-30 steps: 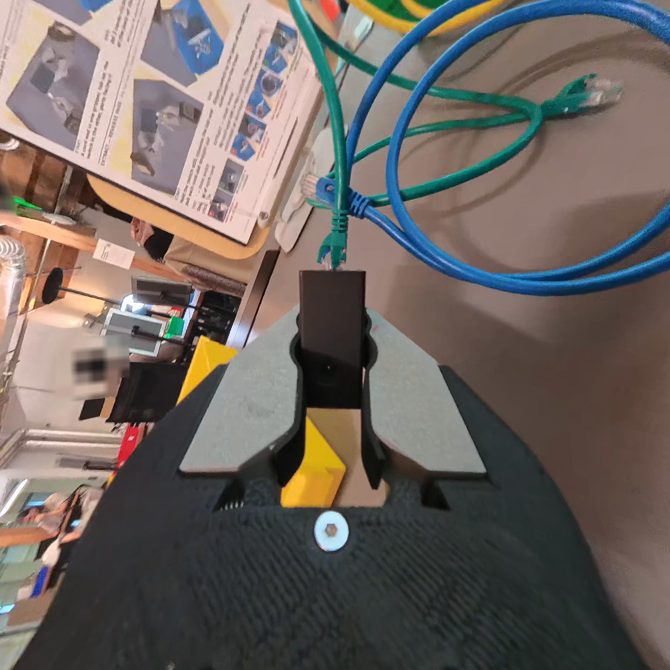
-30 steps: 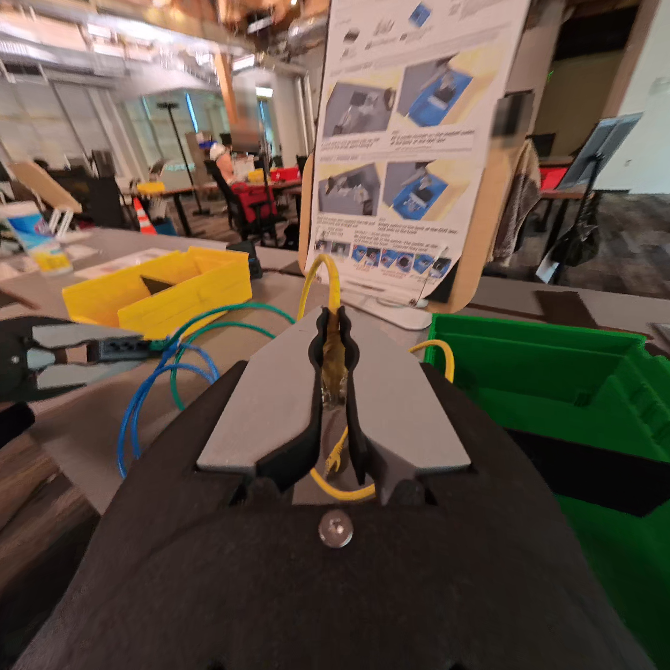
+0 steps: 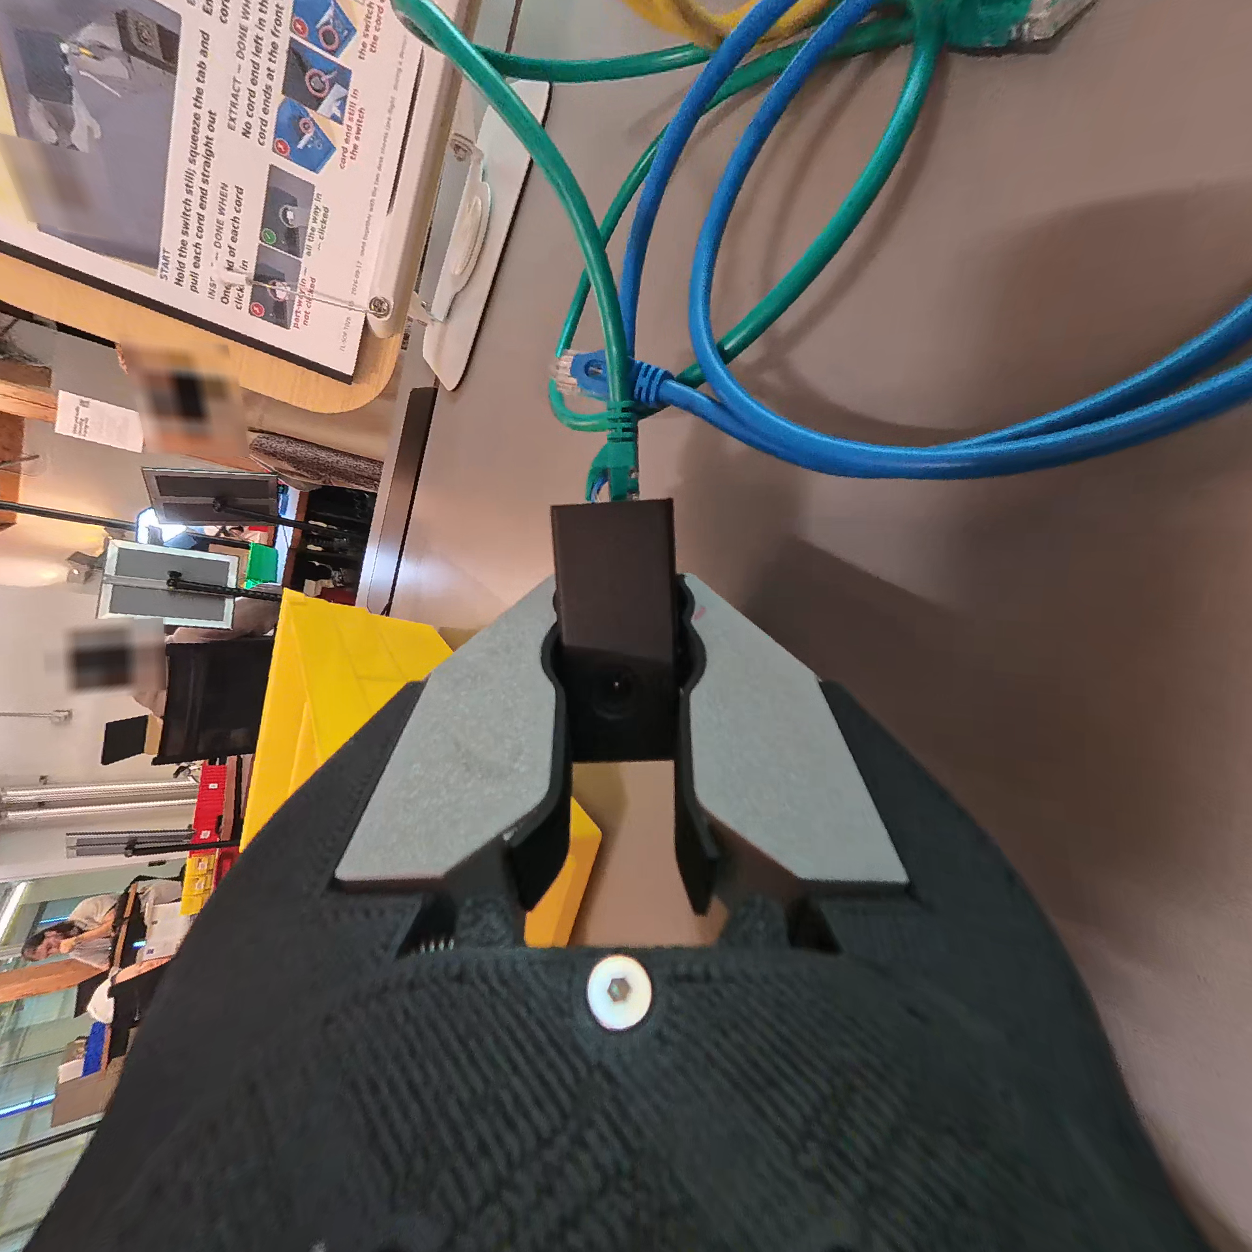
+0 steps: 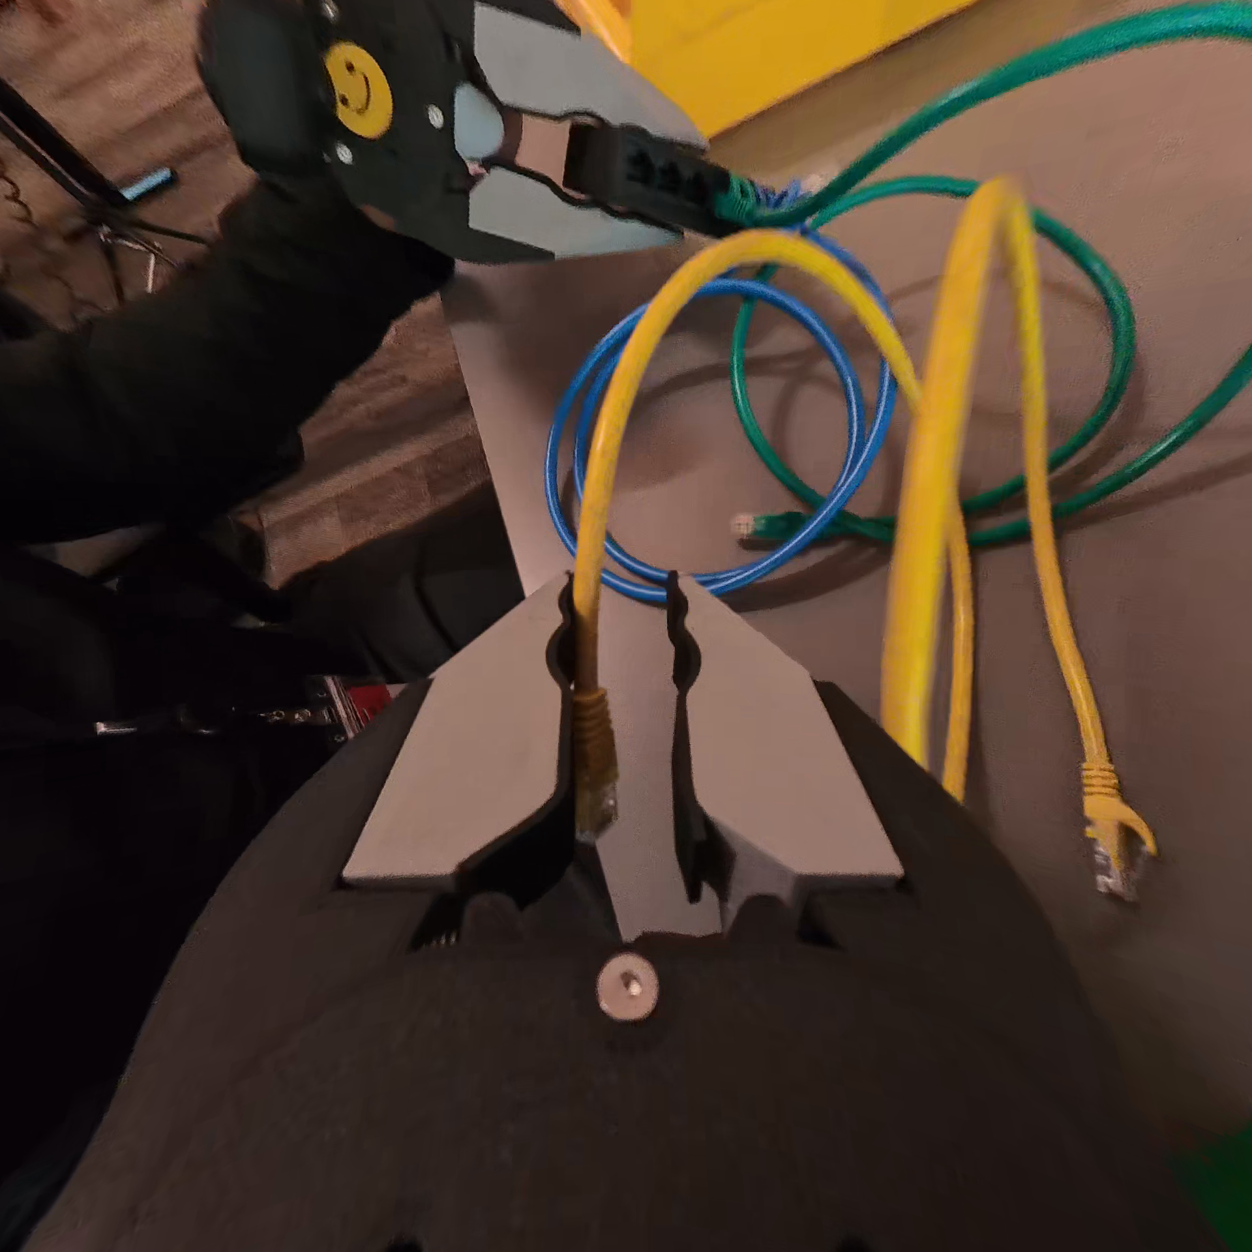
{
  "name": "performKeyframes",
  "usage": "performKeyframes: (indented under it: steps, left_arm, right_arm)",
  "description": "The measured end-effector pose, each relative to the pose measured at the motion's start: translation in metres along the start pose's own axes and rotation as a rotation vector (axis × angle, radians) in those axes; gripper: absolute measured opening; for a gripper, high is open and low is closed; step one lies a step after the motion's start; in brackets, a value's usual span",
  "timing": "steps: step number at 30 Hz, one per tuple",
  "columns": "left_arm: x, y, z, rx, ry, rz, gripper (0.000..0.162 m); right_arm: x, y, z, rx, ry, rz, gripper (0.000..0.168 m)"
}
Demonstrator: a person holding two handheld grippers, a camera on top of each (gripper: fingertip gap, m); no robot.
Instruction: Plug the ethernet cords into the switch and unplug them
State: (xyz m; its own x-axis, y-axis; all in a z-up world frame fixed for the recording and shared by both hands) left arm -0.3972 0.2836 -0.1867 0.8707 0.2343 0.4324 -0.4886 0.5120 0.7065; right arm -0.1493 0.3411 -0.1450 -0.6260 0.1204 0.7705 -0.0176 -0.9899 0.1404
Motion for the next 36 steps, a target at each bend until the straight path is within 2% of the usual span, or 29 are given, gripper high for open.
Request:
performKeyframes:
  steps: [4,7,11,15,21,30,34,36]
  left_arm:
    - [0.000,-0.001,-0.001,-0.003,0.000,0.001,0.027]
    - [0.000,-0.003,-0.003,-0.008,0.007,-0.006,0.027]
    - [0.000,-0.005,-0.006,-0.011,0.026,-0.023,0.027]
    - [0.000,-0.005,-0.004,-0.011,0.021,-0.022,0.027]
    - [-0.003,-0.005,-0.005,-0.023,0.006,-0.026,0.027]
    - [-0.004,-0.007,-0.005,-0.023,0.008,-0.044,0.027]
    - [-0.004,-0.007,-0.005,-0.023,0.006,-0.042,0.027]
    - [-0.004,-0.007,-0.005,-0.022,0.007,-0.044,0.027]
  right_arm:
    - [0.003,-0.004,0.009,-0.022,-0.049,-0.005,0.024]
    - [-0.013,-0.008,-0.008,-0.077,0.090,0.002,0.024]
    - [-0.023,-0.024,-0.032,-0.276,0.198,0.048,0.019]
    - [-0.028,-0.023,-0.033,-0.264,0.249,0.053,0.019]
    - [-0.030,-0.017,0.000,-0.192,0.225,0.093,0.023]
    - [-0.068,-0.015,0.000,-0.243,0.490,0.258,0.024]
    - [-0.072,-0.024,0.000,-0.277,0.511,0.231,0.025]
    - [-0.072,-0.026,0.000,-0.266,0.507,0.207,0.019]
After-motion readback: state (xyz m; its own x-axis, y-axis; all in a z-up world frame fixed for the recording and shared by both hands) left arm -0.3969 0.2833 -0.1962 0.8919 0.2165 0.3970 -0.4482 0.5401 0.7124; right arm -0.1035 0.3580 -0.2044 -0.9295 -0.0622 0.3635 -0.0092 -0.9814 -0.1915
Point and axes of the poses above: each gripper's, where its closed fingertips meet, z back along the fingers, x out of its top, y = z × x across the jaws, the point moved 6 cm from there along z, back along the fingers, and after that the axes turned 9 degrees about -x, right-handed, at the moved point
